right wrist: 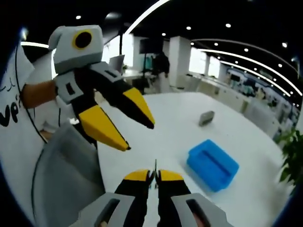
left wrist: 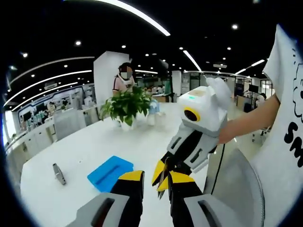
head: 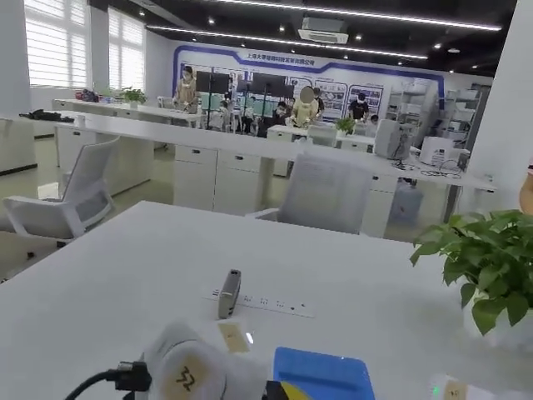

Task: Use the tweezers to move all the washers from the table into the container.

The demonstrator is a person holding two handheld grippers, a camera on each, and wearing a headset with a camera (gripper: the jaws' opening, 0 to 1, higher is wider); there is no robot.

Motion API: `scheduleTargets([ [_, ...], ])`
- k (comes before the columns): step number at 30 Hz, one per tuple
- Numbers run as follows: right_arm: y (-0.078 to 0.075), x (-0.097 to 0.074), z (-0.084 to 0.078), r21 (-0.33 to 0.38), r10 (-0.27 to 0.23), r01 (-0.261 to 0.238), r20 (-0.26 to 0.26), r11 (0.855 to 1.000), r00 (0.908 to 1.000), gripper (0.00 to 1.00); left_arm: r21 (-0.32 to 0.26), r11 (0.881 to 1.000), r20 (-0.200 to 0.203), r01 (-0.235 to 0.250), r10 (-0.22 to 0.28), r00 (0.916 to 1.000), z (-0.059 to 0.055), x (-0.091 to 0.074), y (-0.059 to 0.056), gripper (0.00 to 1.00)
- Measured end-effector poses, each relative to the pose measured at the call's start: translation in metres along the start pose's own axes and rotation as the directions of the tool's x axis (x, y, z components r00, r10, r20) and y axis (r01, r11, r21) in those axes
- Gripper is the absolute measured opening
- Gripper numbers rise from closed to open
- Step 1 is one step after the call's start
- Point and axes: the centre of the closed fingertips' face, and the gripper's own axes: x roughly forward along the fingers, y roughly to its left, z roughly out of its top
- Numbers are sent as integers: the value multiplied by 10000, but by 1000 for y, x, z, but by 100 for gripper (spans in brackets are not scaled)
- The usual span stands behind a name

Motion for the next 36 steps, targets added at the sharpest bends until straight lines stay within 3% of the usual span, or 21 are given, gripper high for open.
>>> scheduleTargets([
  [4,6,1,-4,-54,400,-401,-107,9992,9991,3,102,9975,-62,703,-703,9975,0,7,-11,15],
  [8,12,0,-8,-146,691,-695,-294,9975,9972,3,287,9945,-200,1004,-999,9948,-2,13,-17,10],
  [10,18,0,-10,-196,913,-921,-371,9956,9951,3,173,9935,-364,1123,-1116,9931,-4,16,-20,12],
  [11,21,1,-12,-256,1034,-1045,-422,9942,9937,3,-250,9888,-1482,1473,-1494,9776,-22,15,-25,11],
  [12,22,1,-13,-299,1071,-1086,-483,9936,9931,3,-53,9889,-1150,1482,-1479,9823,-18,19,-25,9],
  [13,23,1,-15,-358,1084,-1104,-535,9932,9927,3,168,9883,-1114,1516,-1488,9826,-20,20,-25,9],
  [16,25,2,-19,-409,1248,-1276,-658,9910,9900,3,75,9819,-1211,1891,-1868,9749,-28,23,-29,7],
  [21,29,5,-29,-291,1676,-1709,-915,9849,9816,3,-6,9728,-1103,2315,-2302,9669,-29,27,-34,5],
  [25,31,9,-36,-318,1871,-1917,-1128,9809,9759,3,364,9556,-1242,2926,-2862,9501,-33,30,-42,0],
  [26,30,10,-38,-292,1896,-1941,-1161,9805,9750,3,715,9422,-1412,3274,-3153,9384,-36,29,-47,0],
  [27,29,10,-39,-279,1924,-1970,-1196,9800,9740,3,996,9336,-1486,3441,-3280,9329,-38,29,-48,0],
  [30,27,12,-45,-286,1983,-2039,-1357,9786,9707,3,1248,9306,-1625,3441,-3230,9323,-42,32,-48,0],
  [33,20,15,-55,-335,1928,-2012,-1704,9790,9663,4,2003,9213,-1926,3334,-2967,9354,-50,37,-41,0],
  [36,12,19,-63,-408,1817,-1932,-1967,9803,9635,4,2187,9131,-2238,3442,-2964,9285,-60,42,-37,0],
])
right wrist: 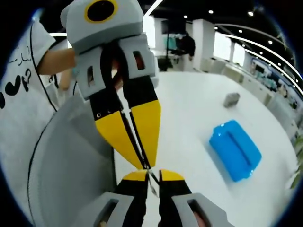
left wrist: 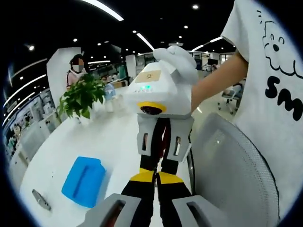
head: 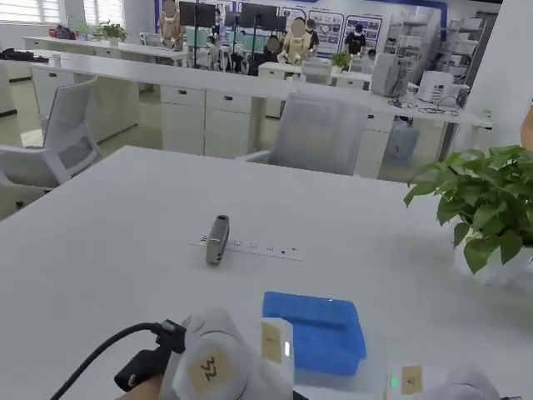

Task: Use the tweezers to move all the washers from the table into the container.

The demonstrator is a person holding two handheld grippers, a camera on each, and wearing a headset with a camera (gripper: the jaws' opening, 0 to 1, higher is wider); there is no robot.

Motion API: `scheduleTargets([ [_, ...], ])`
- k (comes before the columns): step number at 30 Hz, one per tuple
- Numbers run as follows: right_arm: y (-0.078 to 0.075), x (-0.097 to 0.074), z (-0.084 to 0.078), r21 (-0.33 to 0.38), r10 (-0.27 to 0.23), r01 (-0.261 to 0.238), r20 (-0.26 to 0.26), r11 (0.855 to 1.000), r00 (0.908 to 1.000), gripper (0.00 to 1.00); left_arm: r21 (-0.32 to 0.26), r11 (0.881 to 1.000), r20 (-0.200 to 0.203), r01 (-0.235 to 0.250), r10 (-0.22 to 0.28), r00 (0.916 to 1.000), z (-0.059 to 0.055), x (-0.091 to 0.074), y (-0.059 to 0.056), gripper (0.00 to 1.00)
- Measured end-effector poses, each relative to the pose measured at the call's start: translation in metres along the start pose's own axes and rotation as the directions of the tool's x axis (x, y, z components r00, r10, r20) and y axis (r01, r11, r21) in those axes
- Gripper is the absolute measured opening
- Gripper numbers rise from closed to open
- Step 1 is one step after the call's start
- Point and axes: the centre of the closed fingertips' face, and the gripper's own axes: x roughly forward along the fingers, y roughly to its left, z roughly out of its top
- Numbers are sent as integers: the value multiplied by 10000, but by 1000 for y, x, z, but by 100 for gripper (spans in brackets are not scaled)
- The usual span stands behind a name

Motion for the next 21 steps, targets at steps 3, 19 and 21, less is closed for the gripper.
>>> scheduleTargets([
  [3,-10,4,-11,-367,-230,212,-508,9991,9984,5,237,9997,-507,-44,56,9987,-13,6,6,0],
  [19,-55,45,-42,219,-1109,1158,-1607,9930,9808,7,19,9988,-1560,-479,476,9866,-74,40,46,0],
  [21,-58,47,-43,296,-1219,1284,-1647,9913,9788,8,-323,9984,-1617,-465,407,9860,-81,40,47,0],
])
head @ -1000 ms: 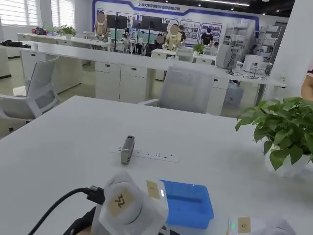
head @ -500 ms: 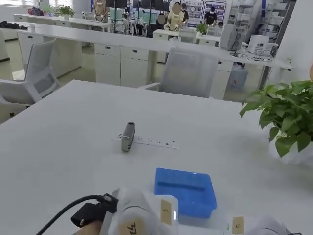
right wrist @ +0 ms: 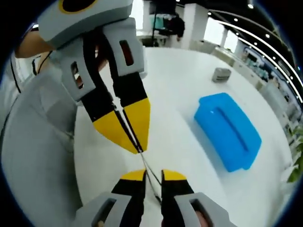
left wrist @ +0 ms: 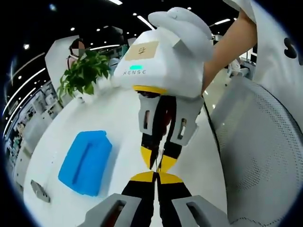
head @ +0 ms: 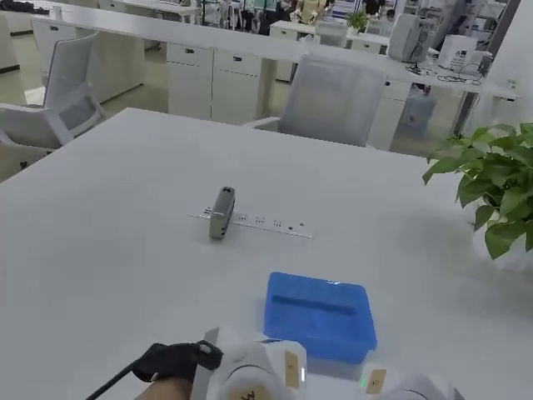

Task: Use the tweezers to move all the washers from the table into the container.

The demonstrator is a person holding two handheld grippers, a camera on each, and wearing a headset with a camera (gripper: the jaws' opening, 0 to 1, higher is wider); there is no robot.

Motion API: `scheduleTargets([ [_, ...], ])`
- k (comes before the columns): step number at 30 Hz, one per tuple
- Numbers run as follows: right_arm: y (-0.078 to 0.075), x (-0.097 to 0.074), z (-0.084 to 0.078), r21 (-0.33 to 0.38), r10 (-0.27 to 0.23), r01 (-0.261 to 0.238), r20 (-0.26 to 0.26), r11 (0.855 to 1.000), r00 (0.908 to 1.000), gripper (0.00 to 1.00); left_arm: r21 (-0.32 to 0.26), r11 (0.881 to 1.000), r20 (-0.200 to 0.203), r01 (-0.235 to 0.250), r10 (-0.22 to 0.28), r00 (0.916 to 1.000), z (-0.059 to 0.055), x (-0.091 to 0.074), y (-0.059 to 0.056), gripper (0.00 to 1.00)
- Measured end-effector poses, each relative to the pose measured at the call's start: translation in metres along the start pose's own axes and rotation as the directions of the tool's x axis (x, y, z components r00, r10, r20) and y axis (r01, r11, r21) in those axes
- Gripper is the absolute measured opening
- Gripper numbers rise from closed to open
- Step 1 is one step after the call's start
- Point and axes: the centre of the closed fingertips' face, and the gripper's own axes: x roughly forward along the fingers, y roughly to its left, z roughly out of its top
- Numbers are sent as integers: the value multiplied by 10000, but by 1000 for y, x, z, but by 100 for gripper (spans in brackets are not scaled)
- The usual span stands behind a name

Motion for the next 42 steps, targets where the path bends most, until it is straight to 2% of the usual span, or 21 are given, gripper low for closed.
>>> scheduleTargets([
  [2,5,-2,2,804,-36,19,217,9968,9998,16,56,10000,-231,-59,60,9997,-8,3,1,0],
  [5,10,-14,6,1433,-440,323,794,9892,9959,26,394,9992,-633,-83,108,9979,-18,4,2,0],
  [7,19,-26,5,2388,-655,369,1130,9704,9914,30,299,9996,-758,6,17,9971,-21,6,2,0],
  [8,24,-33,4,3071,-836,351,1462,9510,9857,33,304,9995,-808,30,-5,9967,-23,8,2,0],
  [10,33,-46,2,3607,-1135,475,1642,9315,9799,40,390,9992,-983,66,-27,9952,-28,11,3,0],
  [13,40,-62,-6,4045,-1548,763,1652,9113,9740,44,382,9992,-1212,67,-20,9926,-33,16,5,0],
  [16,46,-77,-9,4497,-1955,946,1833,8882,9634,45,536,9986,-1628,7,80,9866,-42,22,8,0],
  [19,46,-88,-14,4589,-2605,1559,1738,8747,9497,45,645,9979,-1926,112,15,9813,-48,26,8,0],
  [22,51,-91,-19,4749,-2662,1590,1672,8656,9493,46,719,9973,-2310,151,19,9730,-55,27,7,0],
  [23,51,-93,-19,4879,-2781,1628,1734,8576,9448,46,716,9972,-2384,227,-50,9711,-57,28,5,0],
  [28,51,-101,-14,4911,-3045,1752,1967,8533,9320,48,845,9961,-2716,270,-31,9624,-63,28,6,0],
  [29,50,-103,-14,4939,-3111,1789,1996,8509,9292,48,715,9972,-2767,226,-20,9609,-64,29,7,0],
  [30,48,-105,-14,4993,-3231,1849,2055,8464,9238,48,128,9996,-2951,-239,266,9551,-67,28,11,0],
  [31,47,-107,-15,5043,-3295,1876,2082,8429,9209,48,-138,9998,-2785,-153,108,9604,-64,29,9,0],
  [32,45,-109,-15,5111,-3409,1923,2143,8377,9154,48,-89,10000,-2766,-31,6,9610,-64,28,10,0],
  [34,42,-111,-15,5199,-3534,1983,2178,8309,9098,49,-86,9998,-2778,-165,135,9605,-64,27,11,3],
  [36,38,-115,-15,5224,-3700,2112,2202,8262,9026,49,-643,9974,-2774,-324,133,9607,-65,22,11,11],
  [39,31,-120,-16,5127,-3875,2318,2200,8267,8952,49,-1707,9818,-2453,-827,389,9687,-60,9,13,15],
  [40,30,-121,-18,5123,-3890,2350,2166,8260,8954,50,-1792,9800,-2465,-868,407,9683,-61,4,12,17],
  [41,27,-122,-20,5168,-3942,2381,2157,8224,8934,51,-2015,9710,-2572,-1285,742,9635,-63,-5,16,20],
  [42,25,-123,-22,5212,-4002,2416,2156,8185,8907,52,-2294,9613,-2516,-1526,929,9634,-63,-10,17,22],
])
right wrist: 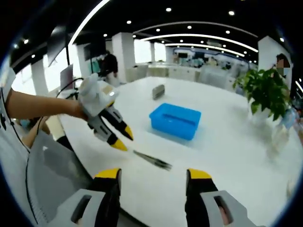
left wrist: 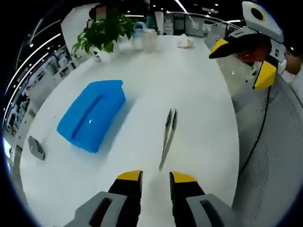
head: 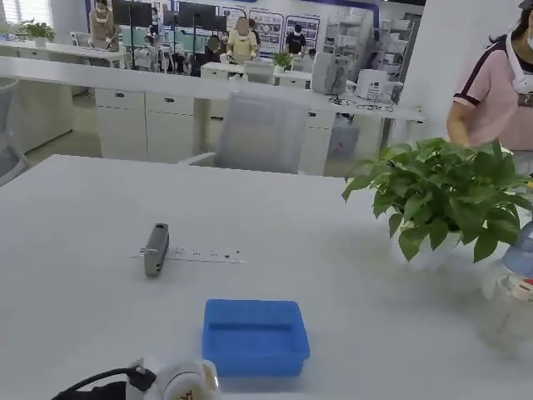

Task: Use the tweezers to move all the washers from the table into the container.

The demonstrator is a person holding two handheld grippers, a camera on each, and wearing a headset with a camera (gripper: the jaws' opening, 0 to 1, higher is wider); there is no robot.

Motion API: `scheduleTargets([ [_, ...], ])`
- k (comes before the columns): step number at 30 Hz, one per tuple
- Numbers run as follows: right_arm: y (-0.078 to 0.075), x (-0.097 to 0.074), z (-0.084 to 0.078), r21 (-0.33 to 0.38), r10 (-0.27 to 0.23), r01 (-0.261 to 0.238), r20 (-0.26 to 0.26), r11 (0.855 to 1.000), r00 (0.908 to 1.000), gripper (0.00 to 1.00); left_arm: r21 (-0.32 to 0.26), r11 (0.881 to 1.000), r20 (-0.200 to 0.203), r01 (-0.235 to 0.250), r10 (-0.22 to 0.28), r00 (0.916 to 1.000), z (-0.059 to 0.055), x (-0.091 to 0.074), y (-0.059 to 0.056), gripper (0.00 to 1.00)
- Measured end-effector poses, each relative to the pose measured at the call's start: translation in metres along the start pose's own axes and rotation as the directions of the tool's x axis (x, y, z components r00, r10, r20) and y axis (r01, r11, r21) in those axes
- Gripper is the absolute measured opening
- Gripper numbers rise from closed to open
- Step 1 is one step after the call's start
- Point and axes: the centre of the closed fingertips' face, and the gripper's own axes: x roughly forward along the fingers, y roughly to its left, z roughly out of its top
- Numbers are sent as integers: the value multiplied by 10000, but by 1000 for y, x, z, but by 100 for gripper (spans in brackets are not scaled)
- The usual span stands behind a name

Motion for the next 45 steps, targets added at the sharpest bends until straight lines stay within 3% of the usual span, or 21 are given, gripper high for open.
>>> scheduleTargets([
  [2,-6,0,-1,136,-173,173,37,9998,9998,56,-874,9962,593,-66,118,9982,0,-16,-2,26],
  [4,-12,-1,0,282,-487,483,125,9984,9987,61,-1746,9842,1048,-296,484,9933,-4,-32,-2,31],
  [7,-16,0,1,573,-735,723,196,9957,9971,71,-2588,9615,1759,-927,1413,9742,-11,-57,-2,46],
  [9,-16,0,0,648,-714,699,221,9955,9972,73,-2966,9473,1908,-1210,1829,9644,-16,-68,-3,61],
  [11,-17,0,1,698,-692,673,263,9953,9973,74,-3467,9244,1894,-1591,2351,9533,-23,-79,-3,72],
  [12,-18,1,1,739,-725,701,308,9948,9969,75,-3728,9141,1829,-1598,2412,9531,-27,-83,-5,75],
  [14,-20,0,2,814,-762,727,404,9940,9963,77,-4218,8886,1986,-1801,2843,9379,-30,-90,-8,84],
  [16,-23,0,2,953,-778,733,444,9928,9960,78,-4499,8703,1932,-2004,3139,9296,-33,-97,-12,89],
  [18,-25,0,1,1072,-830,773,502,9912,9953,80,-4562,8578,1858,-2367,3520,9174,-35,-104,-13,93],
  [21,-25,1,-1,1102,-818,766,437,9910,9957,82,-4619,8439,1659,-2728,3844,9081,-39,-108,-15,98],
  [28,-23,5,-6,1038,-804,774,247,9916,9965,84,-4696,8271,1471,-3087,4181,8964,-43,-111,-16,99],
  [29,-23,5,-6,1035,-792,763,241,9917,9966,85,-4735,8209,1475,-3193,4313,8901,-44,-113,-14,99],
  [33,-24,5,-6,1094,-817,788,216,9909,9964,87,-4955,8038,1583,-3293,4563,8756,-44,-120,-10,99],
  [35,-24,6,-7,1082,-867,845,156,9905,9961,89,-5064,8006,1616,-3203,4529,8768,-45,-121,-10,99],
  [38,-25,5,-7,978,-997,977,151,9904,9949,89,-5259,7859,1730,-3253,4732,8638,-44,-123,-9,99],
  [39,-25,4,-5,904,-1027,1001,237,9909,9944,88,-5275,7861,1742,-3223,4714,8646,-43,-123,-9,99],
  [40,-25,4,-5,923,-1025,997,262,9907,9944,88,-5282,7841,1685,-3259,4729,8648,-44,-123,-9,99],
  [45,-26,6,-9,1097,-1048,1036,60,9886,9945,94,-5262,7677,1468,-3657,5056,8502,-48,-126,-5,99],
])
